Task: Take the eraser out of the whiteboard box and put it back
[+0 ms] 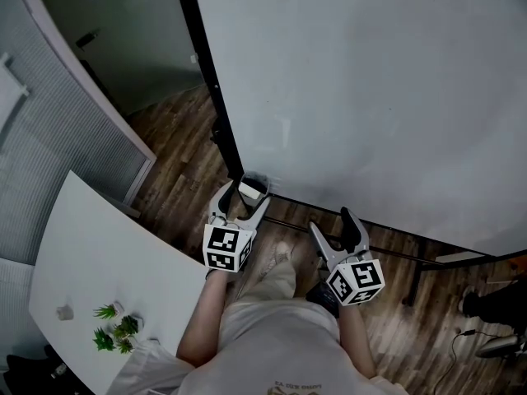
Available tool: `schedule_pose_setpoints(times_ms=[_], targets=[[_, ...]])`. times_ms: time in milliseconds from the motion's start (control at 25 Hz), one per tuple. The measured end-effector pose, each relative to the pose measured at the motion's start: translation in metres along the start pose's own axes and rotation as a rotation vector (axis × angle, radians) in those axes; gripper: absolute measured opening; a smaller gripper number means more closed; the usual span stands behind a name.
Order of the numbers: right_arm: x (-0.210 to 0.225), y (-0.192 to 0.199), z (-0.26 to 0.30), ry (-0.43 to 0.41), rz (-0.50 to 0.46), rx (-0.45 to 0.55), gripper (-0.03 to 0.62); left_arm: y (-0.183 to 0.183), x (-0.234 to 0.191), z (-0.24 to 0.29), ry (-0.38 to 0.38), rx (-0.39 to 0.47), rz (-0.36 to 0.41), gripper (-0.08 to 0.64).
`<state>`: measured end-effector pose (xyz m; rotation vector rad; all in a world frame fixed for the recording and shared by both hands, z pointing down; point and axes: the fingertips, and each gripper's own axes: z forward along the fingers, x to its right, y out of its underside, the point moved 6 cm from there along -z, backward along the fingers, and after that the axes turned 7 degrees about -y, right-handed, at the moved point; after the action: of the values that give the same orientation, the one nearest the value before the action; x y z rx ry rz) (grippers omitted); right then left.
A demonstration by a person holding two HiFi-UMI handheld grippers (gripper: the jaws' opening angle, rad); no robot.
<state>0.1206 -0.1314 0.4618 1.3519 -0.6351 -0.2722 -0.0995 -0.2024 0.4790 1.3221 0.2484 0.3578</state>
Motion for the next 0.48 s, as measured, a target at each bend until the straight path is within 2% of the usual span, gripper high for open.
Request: schedule_pose_setpoints(times_ms=[480], targets=[[0.0099,0.0013,0.0028,0.016,0.011,-0.005,0.356,0.0011,0.0019,0.0083,0.002,0.018,0.035,0.299]])
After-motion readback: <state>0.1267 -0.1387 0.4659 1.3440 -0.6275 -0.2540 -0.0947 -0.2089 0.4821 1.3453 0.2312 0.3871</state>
